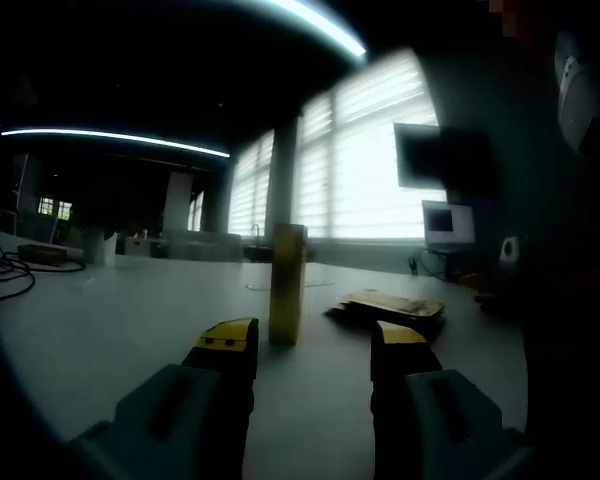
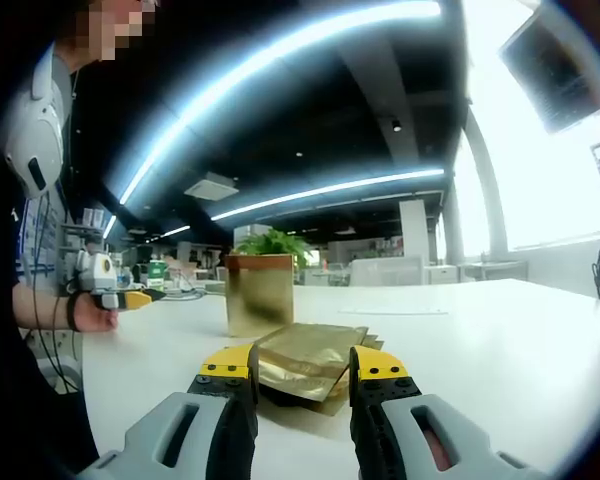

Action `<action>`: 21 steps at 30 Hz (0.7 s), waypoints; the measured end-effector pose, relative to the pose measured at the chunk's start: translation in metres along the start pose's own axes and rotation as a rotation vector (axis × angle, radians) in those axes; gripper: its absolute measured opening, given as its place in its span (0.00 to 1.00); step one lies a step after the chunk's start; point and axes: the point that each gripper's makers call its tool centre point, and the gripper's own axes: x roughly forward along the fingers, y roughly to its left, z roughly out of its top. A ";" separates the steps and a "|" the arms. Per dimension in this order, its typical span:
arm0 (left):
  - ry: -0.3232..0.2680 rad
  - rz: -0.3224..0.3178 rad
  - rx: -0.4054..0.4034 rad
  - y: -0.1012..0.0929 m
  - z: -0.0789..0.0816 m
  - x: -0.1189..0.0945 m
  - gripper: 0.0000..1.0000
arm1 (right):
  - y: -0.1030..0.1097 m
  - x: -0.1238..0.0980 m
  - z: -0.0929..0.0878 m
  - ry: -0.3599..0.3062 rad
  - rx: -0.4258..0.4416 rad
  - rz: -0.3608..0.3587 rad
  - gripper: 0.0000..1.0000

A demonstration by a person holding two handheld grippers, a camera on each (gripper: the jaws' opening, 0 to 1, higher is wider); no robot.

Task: Extract single mask from mask box in order stack masks on table

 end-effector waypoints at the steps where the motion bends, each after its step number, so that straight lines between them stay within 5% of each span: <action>1: 0.001 0.000 0.000 0.000 0.000 0.000 0.36 | 0.000 0.000 0.000 0.000 0.000 -0.001 0.32; 21: 0.006 0.002 0.005 0.001 -0.001 0.000 0.36 | 0.000 0.000 0.000 -0.003 -0.002 0.000 0.32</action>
